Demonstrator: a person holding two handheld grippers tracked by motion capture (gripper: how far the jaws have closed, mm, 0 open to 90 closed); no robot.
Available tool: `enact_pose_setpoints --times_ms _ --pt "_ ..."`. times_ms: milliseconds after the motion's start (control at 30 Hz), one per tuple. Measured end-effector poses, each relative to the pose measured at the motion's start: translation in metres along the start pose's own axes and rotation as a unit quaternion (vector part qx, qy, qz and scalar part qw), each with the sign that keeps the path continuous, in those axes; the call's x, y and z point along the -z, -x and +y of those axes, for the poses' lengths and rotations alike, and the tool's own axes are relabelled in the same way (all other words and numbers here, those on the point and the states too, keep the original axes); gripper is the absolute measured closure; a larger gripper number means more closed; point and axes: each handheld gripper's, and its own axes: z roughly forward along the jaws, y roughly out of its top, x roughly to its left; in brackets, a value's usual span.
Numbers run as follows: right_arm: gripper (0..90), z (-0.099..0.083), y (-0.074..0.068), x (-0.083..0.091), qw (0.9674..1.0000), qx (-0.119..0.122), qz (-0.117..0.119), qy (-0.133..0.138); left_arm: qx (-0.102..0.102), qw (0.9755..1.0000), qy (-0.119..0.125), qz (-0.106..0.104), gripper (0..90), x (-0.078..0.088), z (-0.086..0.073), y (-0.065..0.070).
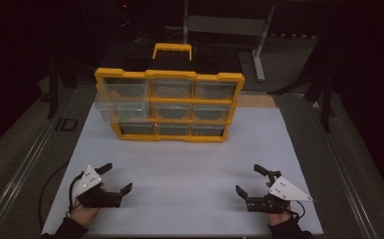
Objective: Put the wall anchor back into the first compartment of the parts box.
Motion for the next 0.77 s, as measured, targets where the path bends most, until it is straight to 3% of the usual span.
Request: enact_pose_setpoints --times_ms 767 --pt "8.1 -0.0015 0.0007 -0.0021 1.0 0.002 -0.003 -0.006 0.008 0.9999 0.0 -0.015 0.0 0.0003 -0.0003 0.0009"
